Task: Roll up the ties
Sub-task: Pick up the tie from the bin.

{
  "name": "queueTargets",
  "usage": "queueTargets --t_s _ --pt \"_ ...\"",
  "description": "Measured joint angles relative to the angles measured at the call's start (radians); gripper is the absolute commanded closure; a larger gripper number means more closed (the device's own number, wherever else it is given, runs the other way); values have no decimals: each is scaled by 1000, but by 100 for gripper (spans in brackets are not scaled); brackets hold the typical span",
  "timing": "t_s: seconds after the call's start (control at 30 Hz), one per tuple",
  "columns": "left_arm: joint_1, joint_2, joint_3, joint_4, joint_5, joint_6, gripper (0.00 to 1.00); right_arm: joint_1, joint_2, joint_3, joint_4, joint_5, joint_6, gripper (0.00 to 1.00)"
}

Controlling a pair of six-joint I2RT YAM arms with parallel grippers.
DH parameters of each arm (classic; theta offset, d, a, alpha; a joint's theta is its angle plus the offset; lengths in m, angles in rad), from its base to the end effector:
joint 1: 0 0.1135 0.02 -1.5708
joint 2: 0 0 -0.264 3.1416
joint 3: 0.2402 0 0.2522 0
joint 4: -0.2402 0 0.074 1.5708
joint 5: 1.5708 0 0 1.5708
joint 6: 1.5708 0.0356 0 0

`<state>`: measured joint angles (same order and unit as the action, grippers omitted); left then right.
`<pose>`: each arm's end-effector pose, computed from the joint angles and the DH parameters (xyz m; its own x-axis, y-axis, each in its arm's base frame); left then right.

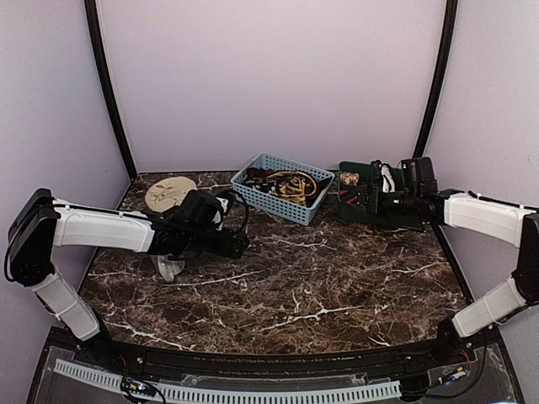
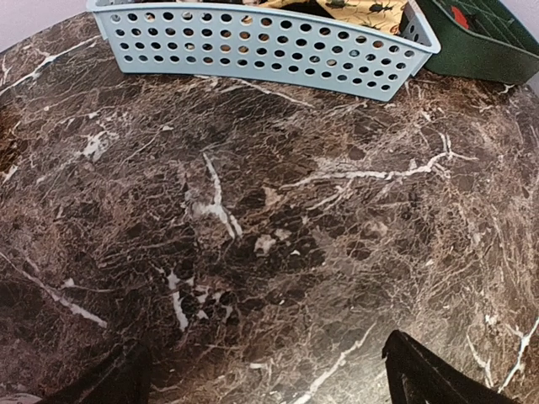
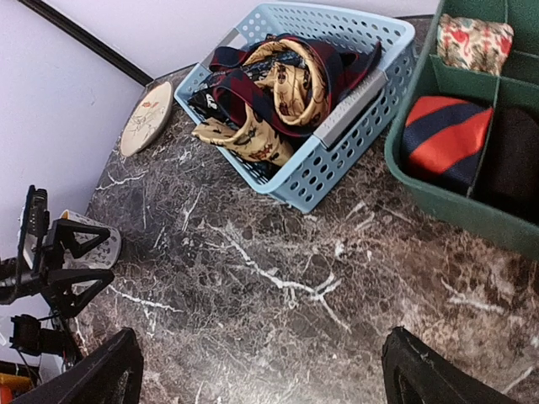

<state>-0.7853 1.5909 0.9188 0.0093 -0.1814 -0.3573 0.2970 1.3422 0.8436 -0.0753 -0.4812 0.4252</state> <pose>0.2452 -0.2361 0.2048 -0.6157 0.1292 -0.7773 0.4051 0.8980 -0.1717 0.2750 0.1014 0.2489 -0.7332 0.1580 -0.6614 -0.3607 0.7341 0.5753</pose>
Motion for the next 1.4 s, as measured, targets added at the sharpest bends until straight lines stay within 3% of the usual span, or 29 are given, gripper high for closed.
queueTargets --t_s 0.27,0.47,0.63,0.93,1.1,1.2,1.37,1.4 --pt "-5 0 21 31 36 -10 1 44 266 380 -91 59 -65 22" --pt "-5 -1 27 76 51 -13 1 65 547 732 -198 151 -100 56" --pt "-5 -1 30 95 53 -12 1 76 709 924 -327 271 -156 58" --pt "-5 -1 30 102 38 6 1 76 775 995 -442 410 -167 53" --pt "-5 -1 30 106 23 6 1 76 829 1038 -455 431 -167 58" --pt "-5 -1 30 106 16 7 1 76 859 1052 -459 435 -172 68" --pt "-5 -1 30 108 3 7 1 76 882 1077 -472 440 -172 100" --pt "-5 -1 30 108 0 7 1 76 882 1081 -472 442 -174 100"
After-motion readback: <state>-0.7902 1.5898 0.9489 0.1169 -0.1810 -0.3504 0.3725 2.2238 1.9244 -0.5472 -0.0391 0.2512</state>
